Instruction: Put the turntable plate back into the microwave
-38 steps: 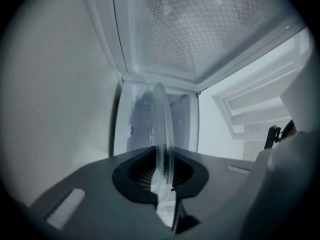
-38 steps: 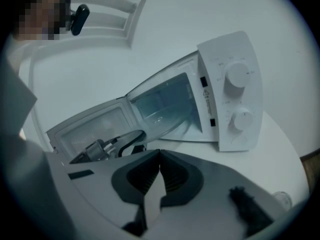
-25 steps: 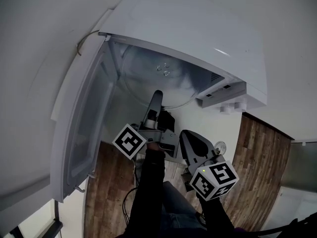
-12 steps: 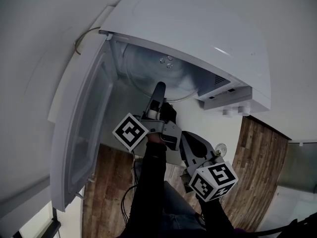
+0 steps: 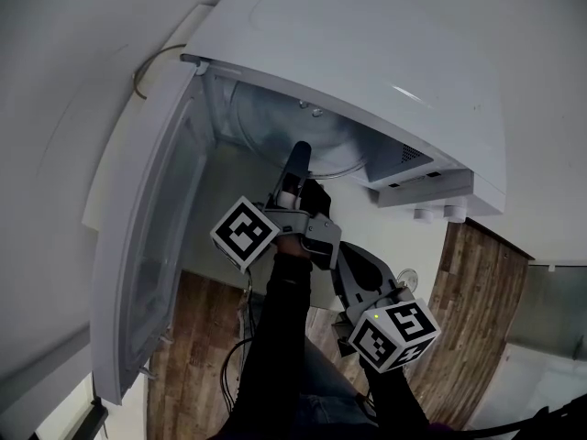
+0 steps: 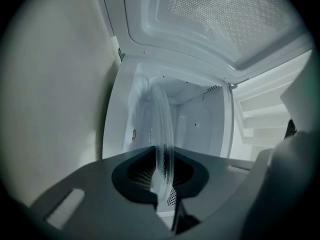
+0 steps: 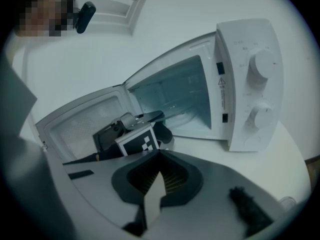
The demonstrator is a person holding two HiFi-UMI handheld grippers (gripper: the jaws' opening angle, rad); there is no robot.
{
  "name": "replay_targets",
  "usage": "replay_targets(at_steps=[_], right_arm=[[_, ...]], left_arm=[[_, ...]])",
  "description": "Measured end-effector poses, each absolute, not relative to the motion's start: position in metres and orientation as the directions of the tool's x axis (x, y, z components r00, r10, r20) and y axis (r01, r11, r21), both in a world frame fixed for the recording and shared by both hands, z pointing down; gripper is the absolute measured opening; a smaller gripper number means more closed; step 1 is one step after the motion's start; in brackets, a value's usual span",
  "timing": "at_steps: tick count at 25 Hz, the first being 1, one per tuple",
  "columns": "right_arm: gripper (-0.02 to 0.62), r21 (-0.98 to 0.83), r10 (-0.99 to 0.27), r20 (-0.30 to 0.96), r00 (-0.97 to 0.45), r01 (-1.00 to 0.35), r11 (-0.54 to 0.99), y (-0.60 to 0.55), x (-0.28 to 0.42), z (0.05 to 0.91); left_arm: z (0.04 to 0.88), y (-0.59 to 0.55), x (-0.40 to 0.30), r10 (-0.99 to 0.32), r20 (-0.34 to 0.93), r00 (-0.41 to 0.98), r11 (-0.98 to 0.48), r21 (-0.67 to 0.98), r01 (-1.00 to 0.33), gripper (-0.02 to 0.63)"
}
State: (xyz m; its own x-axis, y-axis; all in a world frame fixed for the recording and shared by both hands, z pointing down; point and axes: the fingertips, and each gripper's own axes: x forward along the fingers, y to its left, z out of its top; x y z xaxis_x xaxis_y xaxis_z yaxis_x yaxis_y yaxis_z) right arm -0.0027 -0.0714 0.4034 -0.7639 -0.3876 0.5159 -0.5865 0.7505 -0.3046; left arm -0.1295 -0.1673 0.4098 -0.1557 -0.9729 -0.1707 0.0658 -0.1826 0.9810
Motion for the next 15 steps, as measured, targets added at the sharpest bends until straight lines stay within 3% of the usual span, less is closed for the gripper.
replay_targets(at_steps=[15], right_arm=[[0.008, -0.257, -0.414, 0.547, -0.728, -0.616, 0.744, -0.080, 0.001, 0.408]], left_arm=[[0.419, -0.190, -0.129, -0.985, -0.118, -0.130, -0.128, 0.989, 0.071, 0.043]])
